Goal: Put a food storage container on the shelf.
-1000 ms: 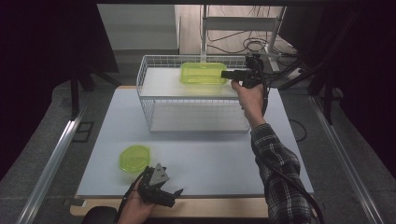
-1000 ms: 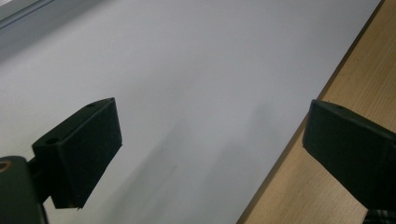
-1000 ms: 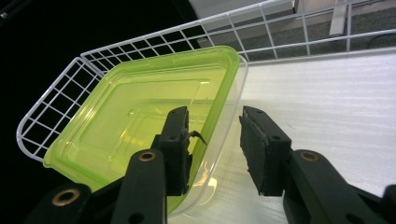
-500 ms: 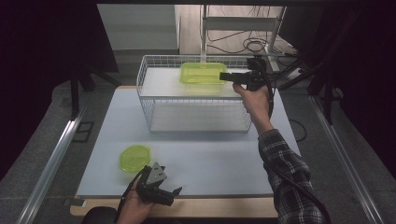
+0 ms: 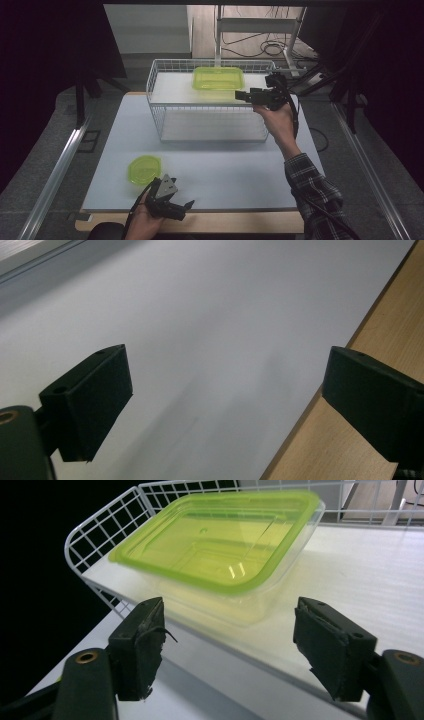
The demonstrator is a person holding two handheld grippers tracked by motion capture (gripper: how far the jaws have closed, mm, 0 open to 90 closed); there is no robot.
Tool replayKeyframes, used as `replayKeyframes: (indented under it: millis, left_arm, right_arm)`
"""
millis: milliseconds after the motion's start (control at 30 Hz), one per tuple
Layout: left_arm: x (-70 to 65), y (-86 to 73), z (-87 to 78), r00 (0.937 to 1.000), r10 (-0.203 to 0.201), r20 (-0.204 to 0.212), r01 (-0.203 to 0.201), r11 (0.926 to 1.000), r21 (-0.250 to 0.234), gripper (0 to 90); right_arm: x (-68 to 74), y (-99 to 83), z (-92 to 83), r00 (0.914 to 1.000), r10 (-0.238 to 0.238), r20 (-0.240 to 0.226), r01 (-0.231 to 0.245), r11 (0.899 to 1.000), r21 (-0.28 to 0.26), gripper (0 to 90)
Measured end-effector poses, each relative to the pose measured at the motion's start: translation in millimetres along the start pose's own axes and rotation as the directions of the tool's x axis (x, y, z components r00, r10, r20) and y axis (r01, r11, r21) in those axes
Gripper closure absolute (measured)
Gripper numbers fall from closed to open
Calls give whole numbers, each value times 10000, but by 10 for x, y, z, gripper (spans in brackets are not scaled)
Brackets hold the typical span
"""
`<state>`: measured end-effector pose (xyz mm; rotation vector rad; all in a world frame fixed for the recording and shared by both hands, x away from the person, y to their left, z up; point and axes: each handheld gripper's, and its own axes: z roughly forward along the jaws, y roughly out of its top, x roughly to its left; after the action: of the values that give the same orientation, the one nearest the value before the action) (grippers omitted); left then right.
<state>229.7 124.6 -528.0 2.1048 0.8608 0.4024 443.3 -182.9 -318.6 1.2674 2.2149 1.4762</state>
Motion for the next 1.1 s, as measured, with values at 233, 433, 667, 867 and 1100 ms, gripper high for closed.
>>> replayKeyframes:
  millis: [233, 433, 667, 867, 1100]
  left_arm:
    - [10, 5, 4, 9999, -104, 125, 101, 9997, 228, 63]
    - [26, 9, -13, 9997, -231, 102, 228, 9992, 337, 65]
    - [30, 3, -12, 9997, -261, 18, 261, 9994, 246, 64]
    - [24, -2, -14, 9998, -171, -92, 172, 9998, 137, 62]
    - [38, -2, -14, 9997, -245, 40, 244, 9996, 149, 68]
  right_arm:
    - [80, -172, -75, 9990, -353, -285, 357, 9992, 167, 221]
    - [142, -358, -131, 9950, -938, -353, 950, 9949, 349, 176]
    - [145, -604, -215, 9905, -1339, -312, 1355, 9892, 553, 136]
    - [138, -850, -278, 9865, -1566, -470, 1591, 9857, 560, 115]
    - [179, -1120, -349, 9764, -2079, -588, 2116, 9751, 659, 70]
